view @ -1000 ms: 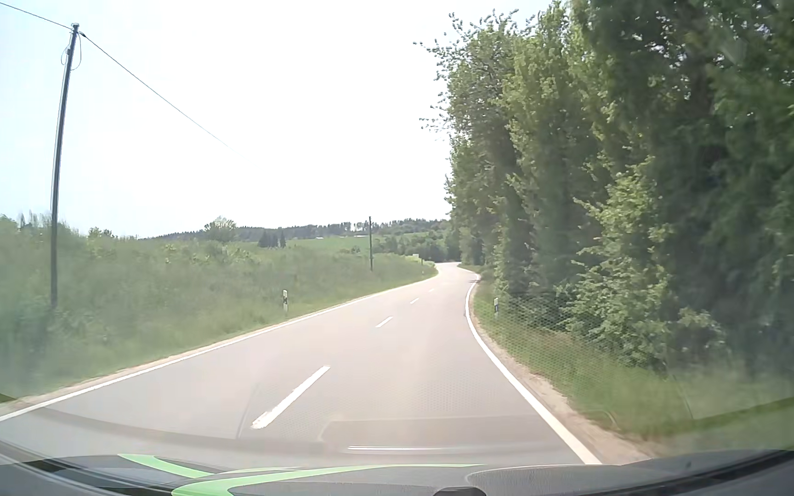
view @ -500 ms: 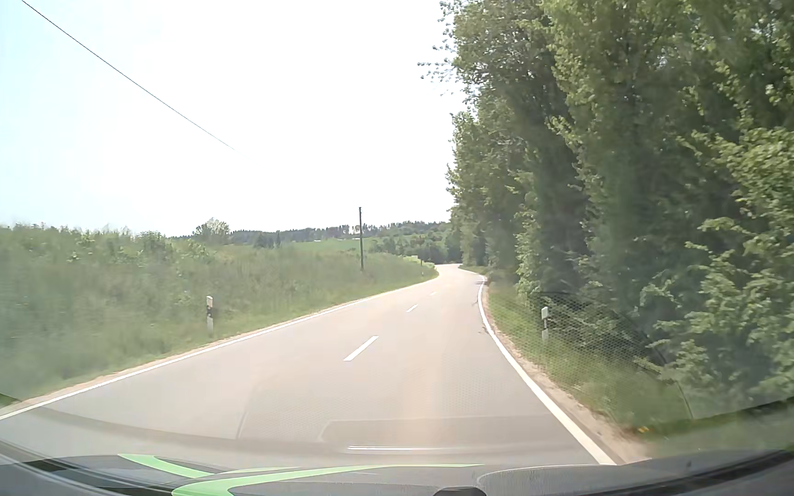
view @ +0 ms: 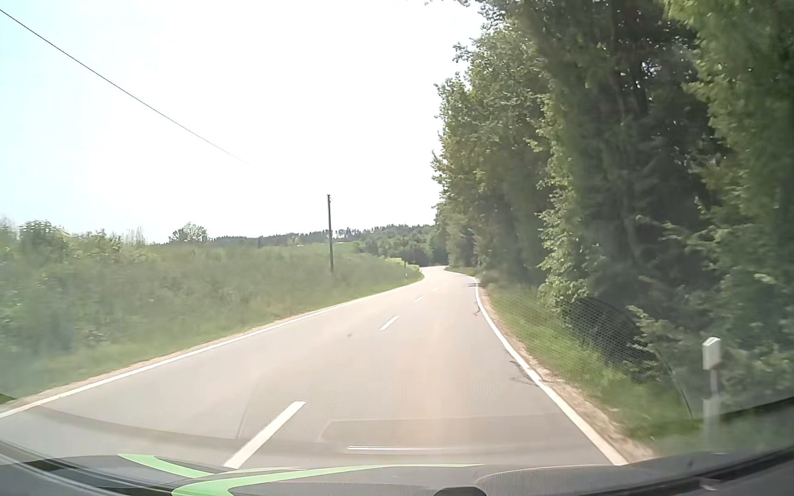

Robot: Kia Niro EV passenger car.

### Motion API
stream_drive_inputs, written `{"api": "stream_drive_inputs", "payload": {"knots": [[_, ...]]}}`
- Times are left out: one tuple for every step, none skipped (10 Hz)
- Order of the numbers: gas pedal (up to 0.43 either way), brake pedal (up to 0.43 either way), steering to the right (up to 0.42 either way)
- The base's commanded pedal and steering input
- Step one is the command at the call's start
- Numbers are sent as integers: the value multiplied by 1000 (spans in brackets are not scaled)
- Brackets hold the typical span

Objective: Follow the waypoints while adhering to traffic rules and regulations

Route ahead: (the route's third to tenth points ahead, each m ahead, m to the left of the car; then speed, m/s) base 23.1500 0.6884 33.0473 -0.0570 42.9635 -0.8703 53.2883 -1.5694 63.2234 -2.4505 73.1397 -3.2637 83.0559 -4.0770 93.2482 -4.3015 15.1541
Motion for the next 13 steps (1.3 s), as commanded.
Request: {"api": "stream_drive_inputs", "payload": {"knots": [[67, 0, 22], [138, 0, 22], [138, 0, 22], [138, 0, 22], [138, 0, 22], [138, 0, 22], [138, 0, 21], [138, 0, 20], [138, 0, 19], [138, 0, 16], [138, 0, 15], [138, 0, 14], [138, 0, 12]]}}
